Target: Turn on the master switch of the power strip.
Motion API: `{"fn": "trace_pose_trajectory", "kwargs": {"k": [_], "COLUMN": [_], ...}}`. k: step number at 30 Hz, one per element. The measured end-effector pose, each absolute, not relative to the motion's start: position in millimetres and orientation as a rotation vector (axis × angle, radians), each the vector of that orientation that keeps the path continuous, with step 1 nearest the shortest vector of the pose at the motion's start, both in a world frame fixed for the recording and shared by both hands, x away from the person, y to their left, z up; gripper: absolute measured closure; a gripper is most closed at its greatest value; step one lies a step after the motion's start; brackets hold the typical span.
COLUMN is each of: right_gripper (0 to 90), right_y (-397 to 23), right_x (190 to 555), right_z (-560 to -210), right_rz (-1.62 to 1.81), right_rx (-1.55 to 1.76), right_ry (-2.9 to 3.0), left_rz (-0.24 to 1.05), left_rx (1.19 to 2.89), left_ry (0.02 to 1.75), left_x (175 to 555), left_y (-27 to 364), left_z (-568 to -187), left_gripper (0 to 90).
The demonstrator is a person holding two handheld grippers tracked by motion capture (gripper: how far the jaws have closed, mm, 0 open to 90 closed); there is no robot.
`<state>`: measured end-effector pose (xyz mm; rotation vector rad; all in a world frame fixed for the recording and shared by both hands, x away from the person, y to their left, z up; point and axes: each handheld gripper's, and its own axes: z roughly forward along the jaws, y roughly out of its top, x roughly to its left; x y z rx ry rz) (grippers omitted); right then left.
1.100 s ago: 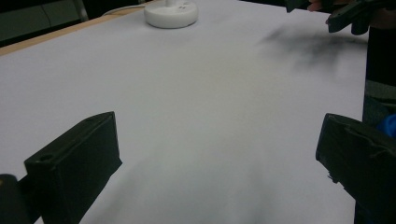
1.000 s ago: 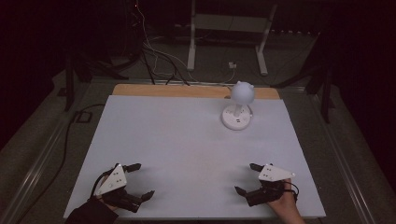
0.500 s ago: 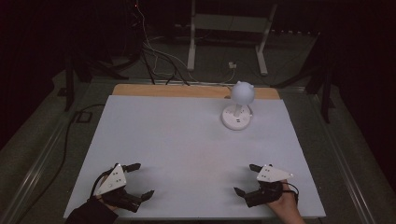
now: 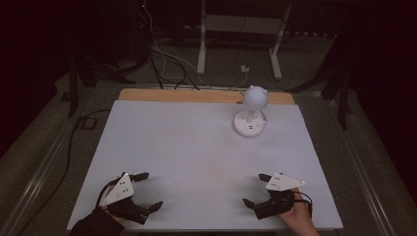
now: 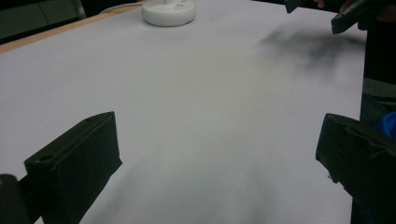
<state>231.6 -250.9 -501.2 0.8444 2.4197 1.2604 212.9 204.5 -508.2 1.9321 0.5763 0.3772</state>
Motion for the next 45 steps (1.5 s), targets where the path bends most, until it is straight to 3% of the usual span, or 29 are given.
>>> {"fn": "trace_pose_trajectory", "kwargs": {"k": [45], "right_gripper": [0.0], "right_y": [-243], "right_x": [290], "right_z": [-467], "right_rz": [1.382], "right_rx": [0.932], "right_ry": [2.274], "left_rz": [0.353], "left_rx": [1.913], "left_ry": [0.578], "left_x": [213], "left_y": [205], "left_z": [-506], "left_gripper": [0.2]}}
